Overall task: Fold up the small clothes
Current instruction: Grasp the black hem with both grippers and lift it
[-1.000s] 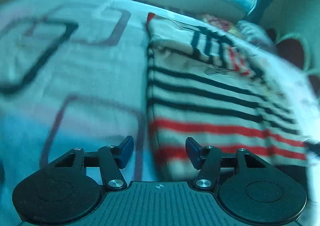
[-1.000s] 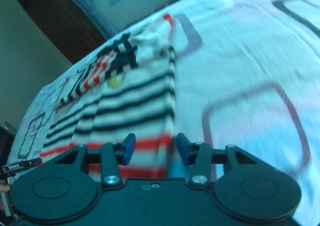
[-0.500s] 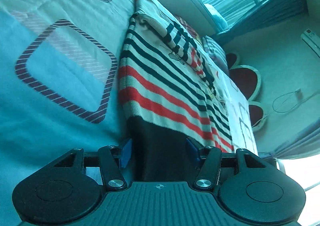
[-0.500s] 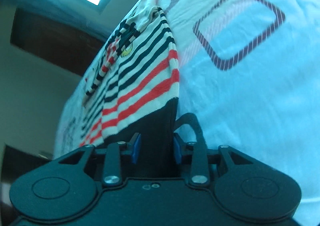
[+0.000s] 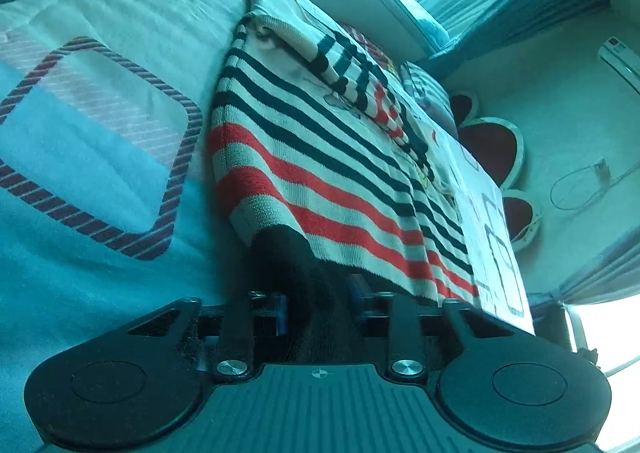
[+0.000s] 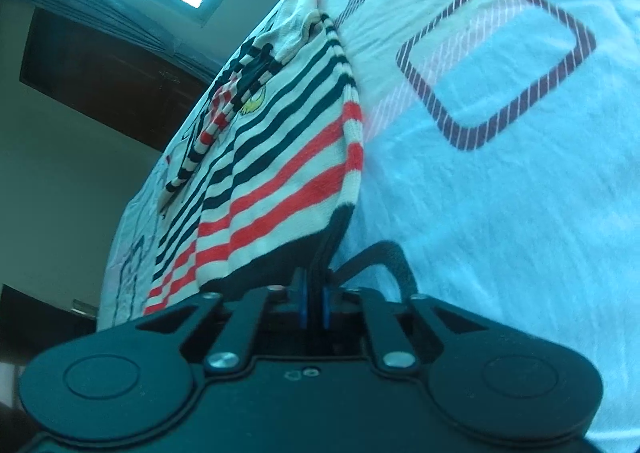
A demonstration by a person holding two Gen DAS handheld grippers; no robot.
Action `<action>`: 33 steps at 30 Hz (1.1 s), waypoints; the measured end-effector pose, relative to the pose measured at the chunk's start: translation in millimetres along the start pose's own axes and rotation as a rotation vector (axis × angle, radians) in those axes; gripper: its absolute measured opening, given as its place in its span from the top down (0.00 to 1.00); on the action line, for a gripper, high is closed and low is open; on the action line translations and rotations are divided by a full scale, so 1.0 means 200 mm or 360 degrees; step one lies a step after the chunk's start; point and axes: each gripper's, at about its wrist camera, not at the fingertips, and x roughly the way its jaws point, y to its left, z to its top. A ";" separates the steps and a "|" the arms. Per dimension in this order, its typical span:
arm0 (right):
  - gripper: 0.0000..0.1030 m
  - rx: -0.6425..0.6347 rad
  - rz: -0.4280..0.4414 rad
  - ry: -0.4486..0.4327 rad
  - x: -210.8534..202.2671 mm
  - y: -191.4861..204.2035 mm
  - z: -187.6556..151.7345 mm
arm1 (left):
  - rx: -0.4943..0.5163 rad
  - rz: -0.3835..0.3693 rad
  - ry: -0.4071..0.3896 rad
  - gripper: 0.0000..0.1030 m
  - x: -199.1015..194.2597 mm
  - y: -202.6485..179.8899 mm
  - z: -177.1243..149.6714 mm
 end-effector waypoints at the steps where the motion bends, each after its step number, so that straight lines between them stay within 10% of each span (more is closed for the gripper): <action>1: 0.94 -0.0025 0.0002 -0.0026 -0.01 0.02 0.00 | -0.0005 0.0024 -0.0024 0.93 -0.01 0.00 0.00; 20: 0.94 -0.0188 0.0038 -0.0201 -0.10 0.06 0.02 | -0.0026 0.0055 -0.0178 0.94 -0.11 -0.01 -0.01; 33: 0.94 -0.0368 0.0140 -0.0473 -0.03 0.38 0.60 | 0.0077 -0.0069 -0.0393 0.94 0.00 -0.31 0.63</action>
